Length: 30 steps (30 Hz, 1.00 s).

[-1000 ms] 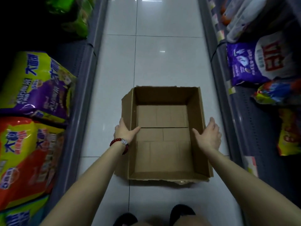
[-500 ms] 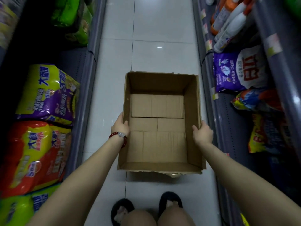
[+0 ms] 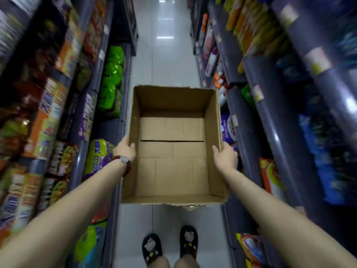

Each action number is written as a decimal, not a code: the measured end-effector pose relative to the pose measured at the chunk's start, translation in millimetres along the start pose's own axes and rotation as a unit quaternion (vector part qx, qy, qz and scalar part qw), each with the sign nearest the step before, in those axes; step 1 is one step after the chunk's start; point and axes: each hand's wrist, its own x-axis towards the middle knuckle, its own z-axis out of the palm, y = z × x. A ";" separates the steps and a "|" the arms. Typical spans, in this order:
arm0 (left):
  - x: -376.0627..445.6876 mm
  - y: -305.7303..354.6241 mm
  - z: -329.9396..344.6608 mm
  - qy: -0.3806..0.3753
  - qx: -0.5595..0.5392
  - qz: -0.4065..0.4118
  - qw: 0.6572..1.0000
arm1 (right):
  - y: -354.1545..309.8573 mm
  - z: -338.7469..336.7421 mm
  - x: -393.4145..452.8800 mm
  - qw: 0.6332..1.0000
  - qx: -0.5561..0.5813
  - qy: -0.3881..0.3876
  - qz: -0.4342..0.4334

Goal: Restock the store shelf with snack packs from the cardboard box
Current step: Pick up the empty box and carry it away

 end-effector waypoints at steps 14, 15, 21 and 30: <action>-64.1 105.8 -107.5 -0.067 0.079 0.173 0.979 | -53.6 -106.6 -135.0 0.980 0.064 0.160 0.103; -69.3 108.6 -111.7 -0.078 0.078 0.186 0.976 | -49.8 -107.5 -146.0 0.978 0.069 0.168 0.106; -102.7 118.0 -116.1 -0.178 0.100 0.291 0.935 | -11.4 -124.1 -224.8 0.955 0.129 0.221 0.151; -198.8 109.7 -92.1 -0.228 0.121 0.402 0.879 | 66.8 -129.3 -336.2 0.923 0.162 0.281 0.206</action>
